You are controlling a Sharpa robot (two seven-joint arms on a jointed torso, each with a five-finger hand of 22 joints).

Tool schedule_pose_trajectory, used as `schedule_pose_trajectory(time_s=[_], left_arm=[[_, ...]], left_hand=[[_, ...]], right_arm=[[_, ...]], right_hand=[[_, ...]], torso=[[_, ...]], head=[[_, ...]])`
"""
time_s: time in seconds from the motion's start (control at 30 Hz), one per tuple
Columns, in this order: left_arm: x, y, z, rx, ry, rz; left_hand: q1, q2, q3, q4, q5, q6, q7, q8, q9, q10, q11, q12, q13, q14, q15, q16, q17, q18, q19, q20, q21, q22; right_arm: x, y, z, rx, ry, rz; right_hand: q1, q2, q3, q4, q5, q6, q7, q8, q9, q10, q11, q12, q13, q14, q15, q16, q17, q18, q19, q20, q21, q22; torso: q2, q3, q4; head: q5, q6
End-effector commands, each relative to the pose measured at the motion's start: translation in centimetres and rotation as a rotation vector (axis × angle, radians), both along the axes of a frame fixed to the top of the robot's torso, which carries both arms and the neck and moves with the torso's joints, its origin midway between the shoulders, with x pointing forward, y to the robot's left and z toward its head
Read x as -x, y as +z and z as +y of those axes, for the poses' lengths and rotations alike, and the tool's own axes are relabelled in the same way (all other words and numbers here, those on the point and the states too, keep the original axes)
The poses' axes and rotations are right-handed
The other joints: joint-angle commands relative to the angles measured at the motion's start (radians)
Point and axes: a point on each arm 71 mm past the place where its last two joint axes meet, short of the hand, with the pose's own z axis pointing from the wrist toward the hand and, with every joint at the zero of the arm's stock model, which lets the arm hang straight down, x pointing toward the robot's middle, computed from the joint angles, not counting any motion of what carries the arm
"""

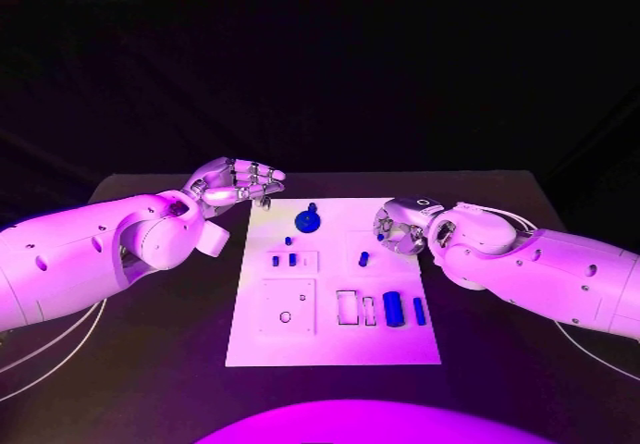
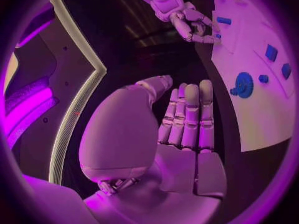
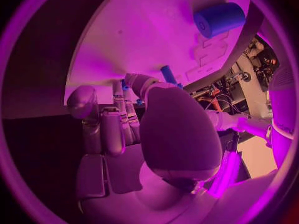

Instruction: Assemble the parts on the task board

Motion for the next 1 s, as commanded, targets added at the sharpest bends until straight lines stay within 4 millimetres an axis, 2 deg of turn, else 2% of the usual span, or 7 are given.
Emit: schedule_pose_trajectory(time_s=[0.03, 0.27, 0.33, 0.47, 0.63, 1.0], left_arm=[[0.1, 0.2, -0.2, 0.029, -0.019, -0.003], [0.1, 0.2, -0.2, 0.027, -0.02, -0.001], [0.1, 0.2, -0.2, 0.026, -0.021, -0.001], [0.1, 0.2, -0.2, 0.025, -0.021, 0.0], [0.2, 0.2, -0.3, 0.023, -0.025, 0.001], [0.2, 0.2, -0.4, 0.014, -0.035, 0.006]], left_hand=[[0.007, 0.004, -0.001, -0.003, 0.005, -0.008, 0.0, 0.002, 0.0, -0.007, 0.0, 0.004, 0.001, -0.009, 0.0, -0.006, -0.002, 0.013, -0.006, 0.005, -0.005, -0.001], [0.007, 0.005, -0.002, -0.004, 0.005, -0.011, 0.001, 0.002, 0.0, -0.009, 0.001, 0.005, 0.001, -0.009, 0.0, -0.006, -0.002, 0.013, -0.005, 0.005, -0.005, -0.001], [0.007, 0.005, -0.002, -0.004, 0.005, -0.011, 0.001, 0.002, 0.0, -0.009, 0.001, 0.005, 0.001, -0.009, 0.0, -0.006, -0.002, 0.013, -0.005, 0.005, -0.005, -0.001], [0.007, 0.005, -0.002, -0.004, 0.004, -0.012, 0.001, 0.001, -0.001, -0.01, 0.001, 0.006, 0.002, -0.009, 0.0, -0.006, -0.002, 0.013, -0.005, 0.005, -0.005, -0.002], [0.007, 0.005, -0.002, -0.004, 0.004, -0.012, 0.001, 0.001, -0.001, -0.01, 0.001, 0.006, 0.002, -0.009, 0.0, -0.006, -0.002, 0.013, -0.005, 0.005, -0.005, -0.002], [0.009, 0.005, -0.005, -0.008, 0.004, -0.017, 0.002, 0.002, -0.001, -0.016, 0.003, 0.008, 0.003, -0.011, 0.002, -0.007, -0.003, 0.013, -0.006, 0.006, -0.007, -0.002]], right_arm=[[0.3, -0.6, 0.3, 0.028, 0.019, 0.017], [0.5, -1.0, 0.9, 0.015, 0.024, 0.017], [0.5, -1.1, 1.0, 0.019, 0.018, 0.017], [0.5, -1.3, 1.0, 0.032, 0.007, 0.012], [0.3, -1.5, 1.2, 0.064, -0.007, -0.002], [0.4, -1.4, 1.6, 0.073, -0.025, -0.056]], right_hand=[[-0.014, 0.008, 0.007, 0.001, -0.002, 0.009, 0.0, 0.006, 0.002, 0.013, 0.0, -0.006, -0.003, 0.048, -0.006, 0.006, 0.002, -0.009, 0.008, 0.0, 0.008, 0.004], [-0.031, 0.029, 0.014, -0.002, -0.004, 0.038, -0.006, 0.02, 0.012, 0.055, -0.004, -0.01, -0.007, 0.05, -0.01, 0.012, 0.007, -0.014, 0.02, -0.002, 0.039, 0.025], [-0.029, 0.046, 0.025, -0.011, -0.032, 0.052, -0.011, 0.029, 0.02, 0.076, -0.008, -0.016, -0.007, 0.05, -0.015, 0.014, 0.009, -0.015, 0.024, -0.005, 0.048, 0.032], [-0.031, 0.06, 0.036, -0.019, -0.039, 0.06, -0.012, 0.034, 0.027, 0.089, -0.01, -0.025, -0.009, 0.051, -0.016, 0.017, 0.014, -0.018, 0.03, -0.007, 0.064, 0.043], [-0.012, 0.083, 0.074, -0.061, -0.042, 0.071, -0.013, 0.046, 0.043, 0.12, -0.015, -0.043, -0.01, 0.053, -0.021, 0.023, 0.018, -0.023, 0.042, -0.013, 0.097, 0.066], [-0.023, 0.085, 0.114, -0.1, -0.044, 0.077, -0.017, 0.052, 0.059, 0.148, -0.02, -0.067, -0.01, 0.054, -0.026, 0.025, 0.015, -0.03, 0.053, -0.018, 0.139, 0.095]], torso=[[-0.001, 0.0008, 0.0004], [0.0, 0.0008, 0.0008], [0.0, 0.0007, 0.0009], [0.0, 0.0005, 0.0001], [0.0, 0.0006, 0.0002], [-0.003, 0.0005, 0.0002]], head=[[0.0, -0.001], [0.001, -0.002], [0.001, -0.002], [0.001, -0.003], [-0.001, -0.004], [-0.001, -0.003]])
